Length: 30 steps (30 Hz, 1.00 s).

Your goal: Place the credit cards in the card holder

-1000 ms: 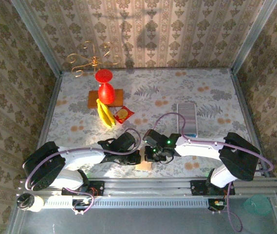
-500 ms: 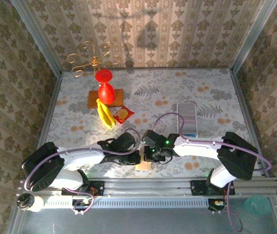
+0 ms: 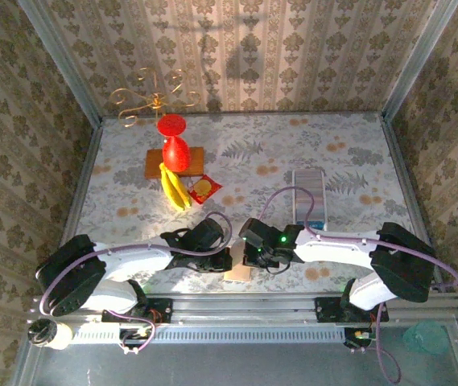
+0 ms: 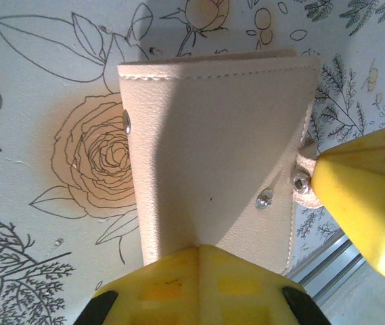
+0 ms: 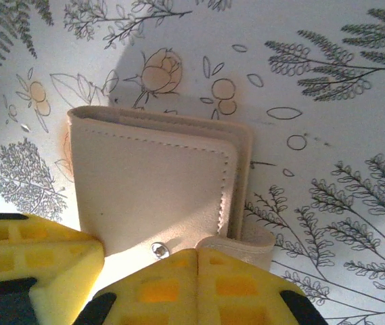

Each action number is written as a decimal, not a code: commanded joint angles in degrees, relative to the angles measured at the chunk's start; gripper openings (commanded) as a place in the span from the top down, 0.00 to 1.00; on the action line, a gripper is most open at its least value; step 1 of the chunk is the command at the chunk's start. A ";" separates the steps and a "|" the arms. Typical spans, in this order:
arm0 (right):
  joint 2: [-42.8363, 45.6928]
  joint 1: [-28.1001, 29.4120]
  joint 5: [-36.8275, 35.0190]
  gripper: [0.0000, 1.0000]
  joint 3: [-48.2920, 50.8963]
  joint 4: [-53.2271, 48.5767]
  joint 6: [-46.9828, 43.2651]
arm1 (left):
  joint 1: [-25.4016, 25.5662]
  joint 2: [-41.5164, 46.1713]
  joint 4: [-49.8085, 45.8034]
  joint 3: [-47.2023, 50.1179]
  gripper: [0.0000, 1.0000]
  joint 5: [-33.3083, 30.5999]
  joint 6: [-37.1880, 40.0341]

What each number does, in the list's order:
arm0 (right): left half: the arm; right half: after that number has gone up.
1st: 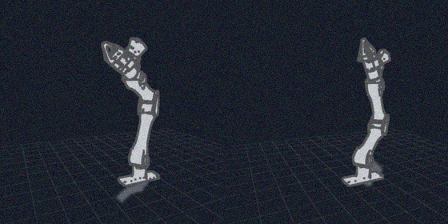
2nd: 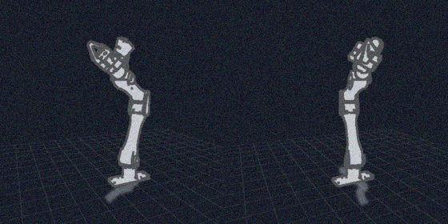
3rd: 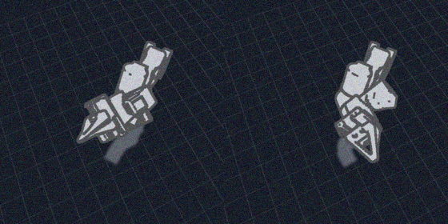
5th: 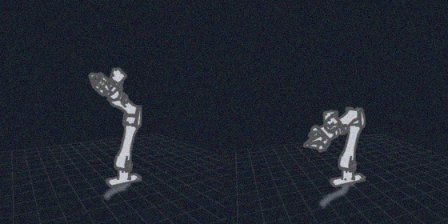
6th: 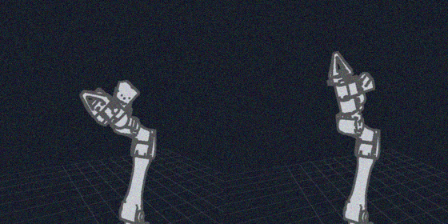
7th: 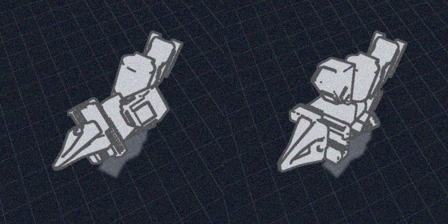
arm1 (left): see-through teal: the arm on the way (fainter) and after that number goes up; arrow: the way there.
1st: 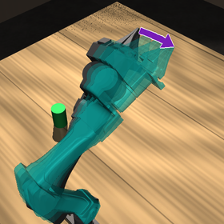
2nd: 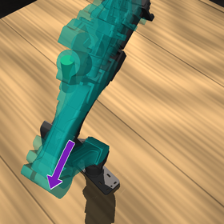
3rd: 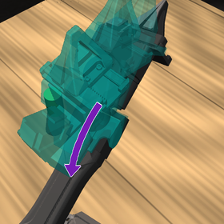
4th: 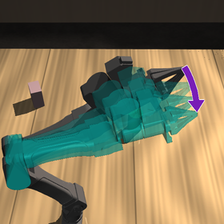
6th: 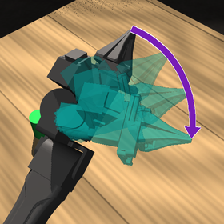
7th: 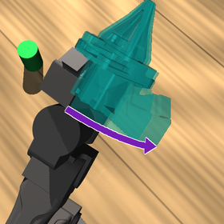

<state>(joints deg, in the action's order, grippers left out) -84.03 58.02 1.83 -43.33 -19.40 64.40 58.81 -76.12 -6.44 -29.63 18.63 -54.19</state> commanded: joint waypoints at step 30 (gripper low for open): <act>1.24 0.52 3.54 1.00 2.47 8.17 -1.12 | 0.10 0.19 -3.05 0.54 1.00 -0.62 0.37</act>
<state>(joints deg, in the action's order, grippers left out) -83.72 58.13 4.73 -41.23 -11.97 64.27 58.81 -76.01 -6.92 -29.61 18.22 -54.19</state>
